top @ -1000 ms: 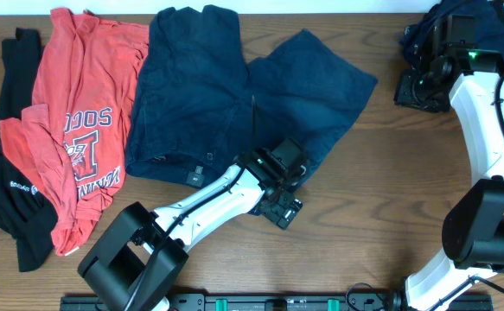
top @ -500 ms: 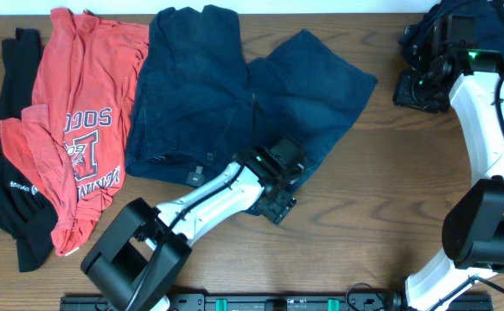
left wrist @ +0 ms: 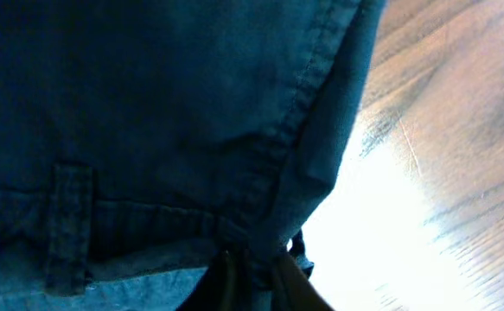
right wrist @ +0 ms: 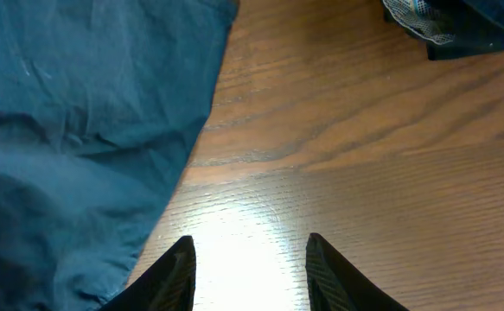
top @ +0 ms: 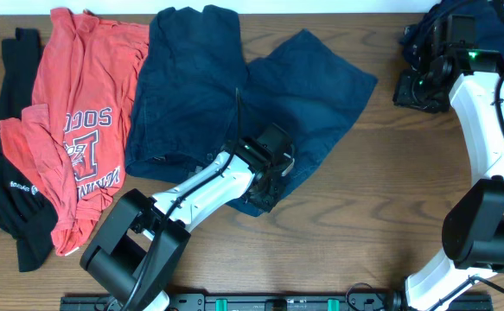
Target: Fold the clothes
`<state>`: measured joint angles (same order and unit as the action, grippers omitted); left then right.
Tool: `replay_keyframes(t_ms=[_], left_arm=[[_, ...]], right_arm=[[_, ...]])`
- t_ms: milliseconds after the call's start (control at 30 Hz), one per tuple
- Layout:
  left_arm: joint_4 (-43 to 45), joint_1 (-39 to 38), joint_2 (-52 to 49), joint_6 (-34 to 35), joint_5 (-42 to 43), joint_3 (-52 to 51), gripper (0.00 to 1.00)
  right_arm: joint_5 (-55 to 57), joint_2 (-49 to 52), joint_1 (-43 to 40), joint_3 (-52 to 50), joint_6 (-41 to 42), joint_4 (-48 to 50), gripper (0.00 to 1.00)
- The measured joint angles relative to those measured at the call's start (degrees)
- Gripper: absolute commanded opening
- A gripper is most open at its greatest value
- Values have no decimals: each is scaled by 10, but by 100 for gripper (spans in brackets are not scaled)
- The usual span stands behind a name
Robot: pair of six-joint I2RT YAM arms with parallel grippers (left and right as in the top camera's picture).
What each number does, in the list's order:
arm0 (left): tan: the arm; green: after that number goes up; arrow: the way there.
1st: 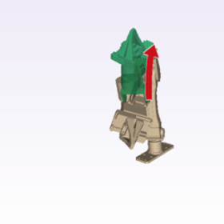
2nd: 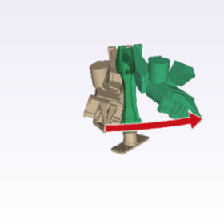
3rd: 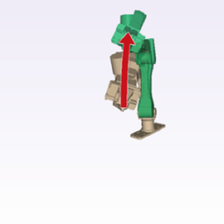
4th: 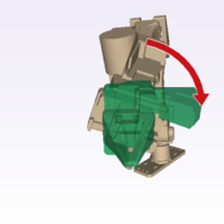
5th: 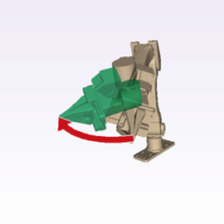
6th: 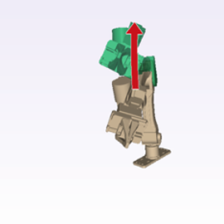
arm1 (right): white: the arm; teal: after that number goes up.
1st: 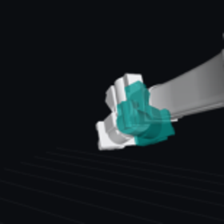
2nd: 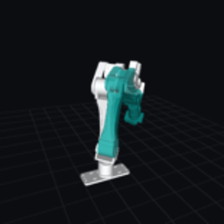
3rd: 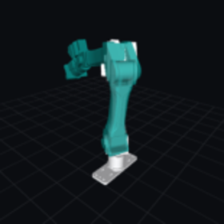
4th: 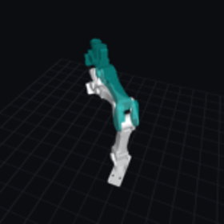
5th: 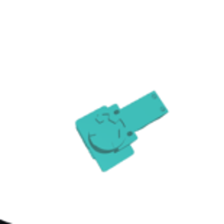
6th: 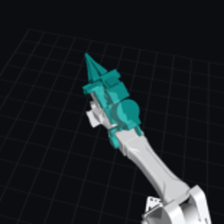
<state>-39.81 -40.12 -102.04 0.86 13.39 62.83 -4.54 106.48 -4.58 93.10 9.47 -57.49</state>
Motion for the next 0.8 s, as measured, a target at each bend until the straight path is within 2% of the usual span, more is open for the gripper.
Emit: replay_keyframes(t_ms=[133,433,800], left_arm=[[-23,0,-1,-3,3,5,6],[-168,-12,-3,23,43,16,6],[-151,-178,-3,128,61,-88,6]], right_arm=[[0,0,0,0,-1,0,40],[0,0,0,0,-1,-3,40],[-1,0,6,-23,-1,-29,40]])
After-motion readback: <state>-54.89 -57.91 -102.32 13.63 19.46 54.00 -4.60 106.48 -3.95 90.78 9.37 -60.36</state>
